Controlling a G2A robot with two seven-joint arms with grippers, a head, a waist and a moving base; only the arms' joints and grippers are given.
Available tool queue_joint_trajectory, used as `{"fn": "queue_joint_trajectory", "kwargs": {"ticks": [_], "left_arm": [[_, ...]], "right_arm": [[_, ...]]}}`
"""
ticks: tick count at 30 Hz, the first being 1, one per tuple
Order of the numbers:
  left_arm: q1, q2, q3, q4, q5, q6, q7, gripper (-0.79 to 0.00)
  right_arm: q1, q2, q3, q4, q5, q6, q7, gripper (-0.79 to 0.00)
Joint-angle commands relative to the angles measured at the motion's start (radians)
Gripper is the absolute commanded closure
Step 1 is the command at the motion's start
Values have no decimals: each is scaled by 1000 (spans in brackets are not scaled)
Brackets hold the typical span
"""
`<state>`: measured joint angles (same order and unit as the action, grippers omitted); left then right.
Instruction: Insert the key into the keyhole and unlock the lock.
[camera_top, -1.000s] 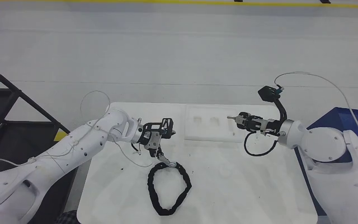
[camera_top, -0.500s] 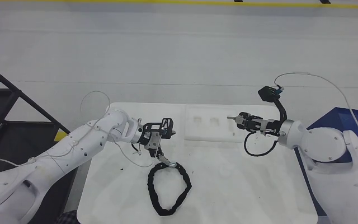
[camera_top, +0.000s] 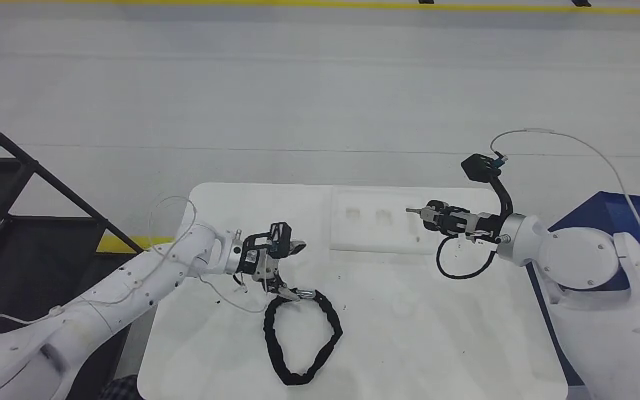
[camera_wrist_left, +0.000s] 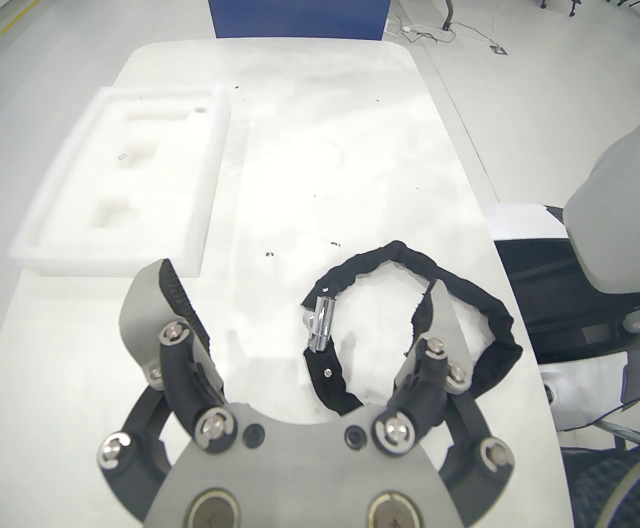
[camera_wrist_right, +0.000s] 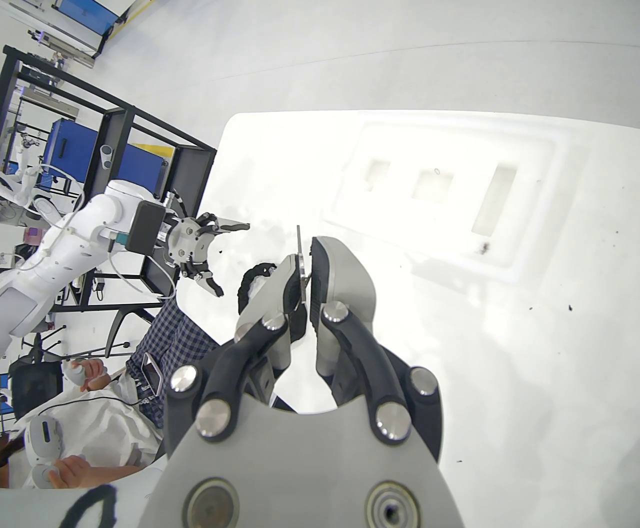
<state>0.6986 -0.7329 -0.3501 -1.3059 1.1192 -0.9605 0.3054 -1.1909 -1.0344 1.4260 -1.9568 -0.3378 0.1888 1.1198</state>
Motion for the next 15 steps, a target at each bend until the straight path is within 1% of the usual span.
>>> {"fn": "queue_joint_trajectory", "kwargs": {"ticks": [1,5,9,12,15], "left_arm": [[19,-2,2,25,73,3,61,-785],[42,-19,15,66,186,5,163,-785],[51,-45,31,114,273,15,239,-785],[50,-67,42,150,320,35,265,-785],[50,-92,51,181,355,66,264,-785]], "right_arm": [[0,0,0,0,0,0,0,0],[0,0,0,0,0,0,0,0],[0,0,0,0,0,0,0,0],[0,0,0,0,0,0,0,0],[0,0,0,0,0,0,0,0]]}}
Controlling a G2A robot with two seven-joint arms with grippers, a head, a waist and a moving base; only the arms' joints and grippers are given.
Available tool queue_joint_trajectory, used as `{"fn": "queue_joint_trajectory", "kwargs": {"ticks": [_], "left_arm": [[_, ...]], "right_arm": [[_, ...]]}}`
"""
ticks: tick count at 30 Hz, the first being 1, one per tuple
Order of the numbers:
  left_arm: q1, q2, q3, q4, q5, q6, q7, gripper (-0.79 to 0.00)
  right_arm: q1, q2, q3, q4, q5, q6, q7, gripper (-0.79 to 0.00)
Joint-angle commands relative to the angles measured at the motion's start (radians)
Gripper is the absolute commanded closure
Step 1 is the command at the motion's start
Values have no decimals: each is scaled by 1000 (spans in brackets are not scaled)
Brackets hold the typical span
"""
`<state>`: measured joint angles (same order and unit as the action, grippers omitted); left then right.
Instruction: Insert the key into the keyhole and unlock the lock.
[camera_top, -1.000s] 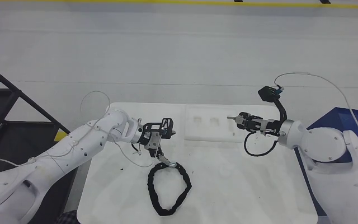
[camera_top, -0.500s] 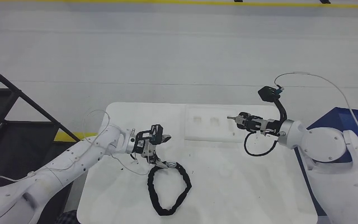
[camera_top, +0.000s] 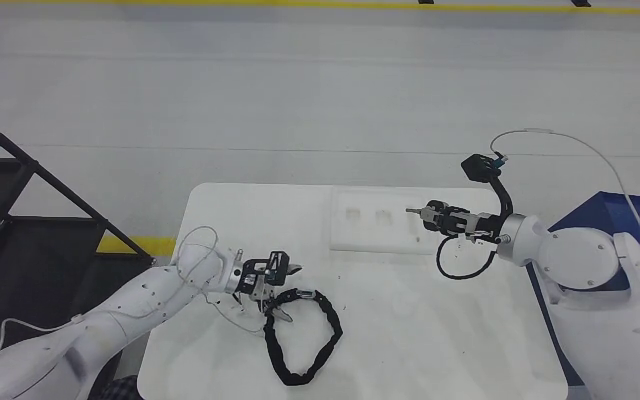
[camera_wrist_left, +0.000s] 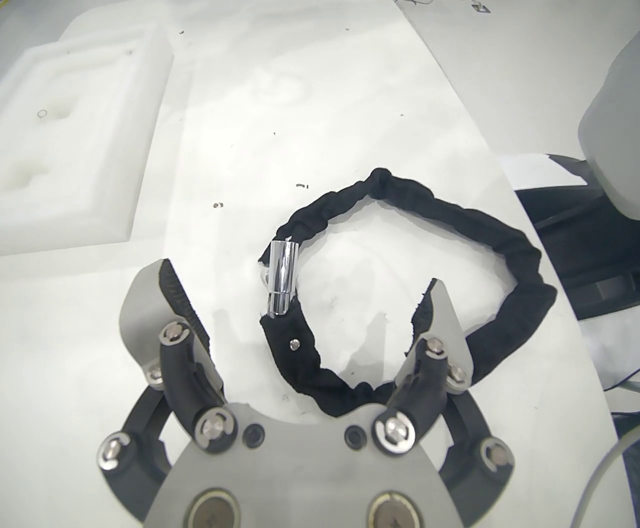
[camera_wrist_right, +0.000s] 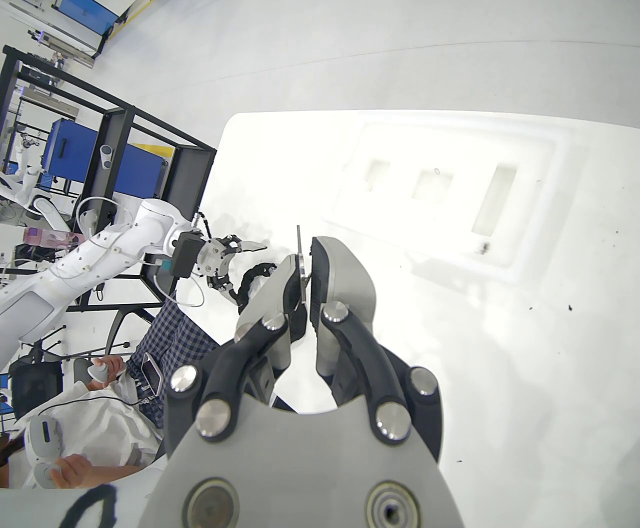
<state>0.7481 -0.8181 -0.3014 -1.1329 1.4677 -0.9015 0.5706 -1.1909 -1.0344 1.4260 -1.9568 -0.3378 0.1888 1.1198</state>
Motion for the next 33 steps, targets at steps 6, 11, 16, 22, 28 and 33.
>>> {"fn": "queue_joint_trajectory", "kwargs": {"ticks": [6,11,16,22,28,33], "left_arm": [[-6,-51,14,57,46,24,-2,-785],[-8,-78,14,99,60,36,18,-785],[-9,-103,15,125,73,37,19,-785],[-8,-119,10,157,96,38,43,-360],[0,-123,0,168,127,58,46,-286],[9,-130,-7,170,138,68,33,-99]], "right_arm": [[0,0,0,0,0,0,0,0],[0,0,0,0,0,0,0,0],[0,0,0,0,0,0,0,0],[0,0,0,0,0,0,0,0],[0,0,0,0,0,0,0,0],[0,0,0,0,0,0,0,0]]}}
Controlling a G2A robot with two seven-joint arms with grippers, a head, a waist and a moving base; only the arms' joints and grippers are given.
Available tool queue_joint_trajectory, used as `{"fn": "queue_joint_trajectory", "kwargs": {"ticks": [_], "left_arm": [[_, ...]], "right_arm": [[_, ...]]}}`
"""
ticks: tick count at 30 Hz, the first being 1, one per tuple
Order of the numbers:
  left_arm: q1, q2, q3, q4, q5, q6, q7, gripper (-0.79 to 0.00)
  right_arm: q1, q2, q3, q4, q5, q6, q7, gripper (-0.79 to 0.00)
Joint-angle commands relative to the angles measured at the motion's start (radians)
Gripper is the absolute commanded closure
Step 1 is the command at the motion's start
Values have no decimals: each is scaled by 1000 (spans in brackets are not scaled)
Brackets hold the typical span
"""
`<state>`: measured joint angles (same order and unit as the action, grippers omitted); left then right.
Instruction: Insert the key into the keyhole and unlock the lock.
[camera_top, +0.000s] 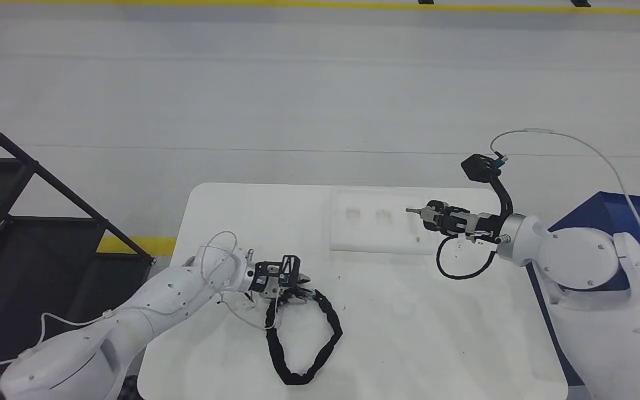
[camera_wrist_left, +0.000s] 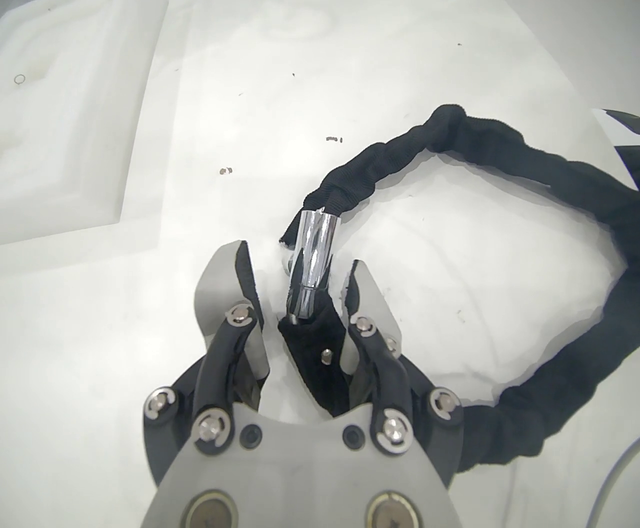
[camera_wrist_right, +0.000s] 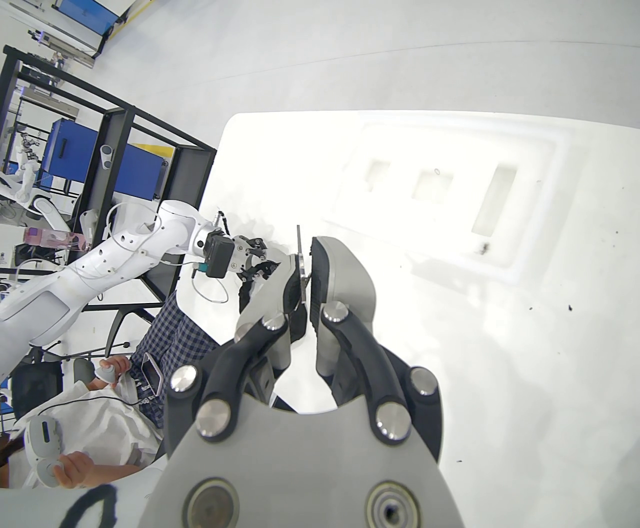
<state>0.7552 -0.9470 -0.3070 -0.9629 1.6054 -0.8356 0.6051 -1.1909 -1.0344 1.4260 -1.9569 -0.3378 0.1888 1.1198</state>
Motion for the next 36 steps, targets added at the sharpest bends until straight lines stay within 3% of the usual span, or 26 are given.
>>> {"fn": "queue_joint_trajectory", "kwargs": {"ticks": [1,13,21,30,36], "left_arm": [[3,-2,-3,0,1,3,-3,-9],[9,9,-61,-10,-43,-58,72,0],[14,47,-138,-116,-108,-155,108,0],[22,90,-179,-290,-301,-177,-26,0],[4,116,-196,-400,-446,-177,-114,0]], "right_arm": [[0,0,0,0,0,0,0,0],[0,0,0,0,0,0,0,0],[0,0,0,0,0,0,0,0],[-12,2,-24,-10,6,-11,42,0],[16,5,-24,-43,127,108,151,0]]}}
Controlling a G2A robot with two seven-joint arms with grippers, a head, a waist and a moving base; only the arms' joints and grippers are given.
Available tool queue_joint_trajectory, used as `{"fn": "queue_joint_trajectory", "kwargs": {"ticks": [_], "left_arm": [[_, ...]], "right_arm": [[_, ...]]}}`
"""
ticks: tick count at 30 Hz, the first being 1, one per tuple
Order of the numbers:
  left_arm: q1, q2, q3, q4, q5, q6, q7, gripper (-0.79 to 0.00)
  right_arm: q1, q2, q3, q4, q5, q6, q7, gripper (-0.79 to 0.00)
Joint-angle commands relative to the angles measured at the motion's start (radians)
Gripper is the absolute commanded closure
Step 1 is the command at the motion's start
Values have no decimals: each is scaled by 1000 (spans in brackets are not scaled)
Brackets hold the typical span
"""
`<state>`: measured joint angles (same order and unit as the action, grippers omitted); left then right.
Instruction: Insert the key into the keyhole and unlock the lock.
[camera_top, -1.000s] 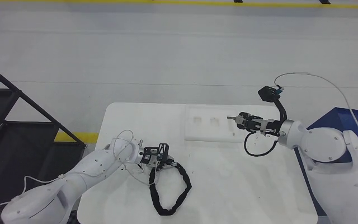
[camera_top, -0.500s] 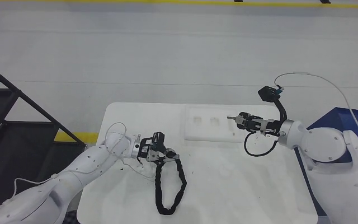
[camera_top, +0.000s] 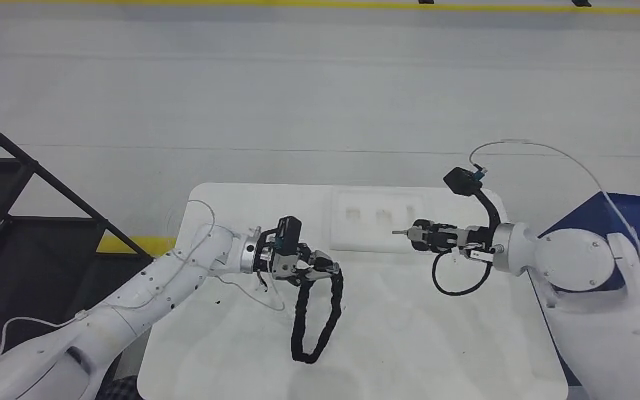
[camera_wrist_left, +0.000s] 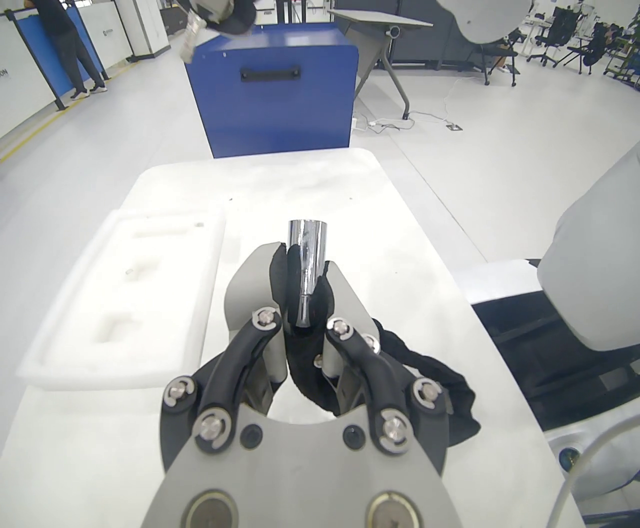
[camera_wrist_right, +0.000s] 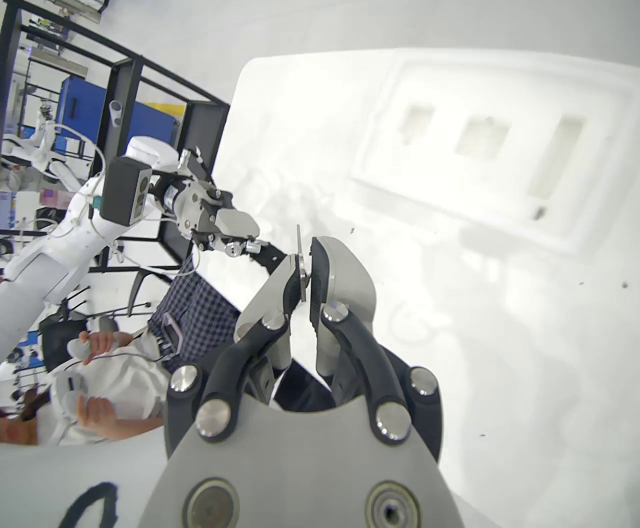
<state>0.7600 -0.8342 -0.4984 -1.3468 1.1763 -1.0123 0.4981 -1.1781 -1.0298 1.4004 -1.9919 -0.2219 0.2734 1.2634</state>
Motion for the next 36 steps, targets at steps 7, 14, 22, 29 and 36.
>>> {"fn": "queue_joint_trajectory", "kwargs": {"ticks": [7,14,22,29,36], "left_arm": [[2,21,-65,-121,-84,0,-37,0],[6,9,-100,-171,-94,6,-50,0],[-27,-47,-78,-114,-36,36,5,0],[-33,-68,-72,-88,15,51,73,0],[-33,-68,-72,-88,15,51,73,0]], "right_arm": [[6,6,18,-118,100,125,48,0],[2,15,3,-210,141,151,80,0],[17,21,-30,-211,124,156,47,0],[19,23,-32,-215,111,156,43,0],[19,23,-32,-215,111,156,43,0]]}}
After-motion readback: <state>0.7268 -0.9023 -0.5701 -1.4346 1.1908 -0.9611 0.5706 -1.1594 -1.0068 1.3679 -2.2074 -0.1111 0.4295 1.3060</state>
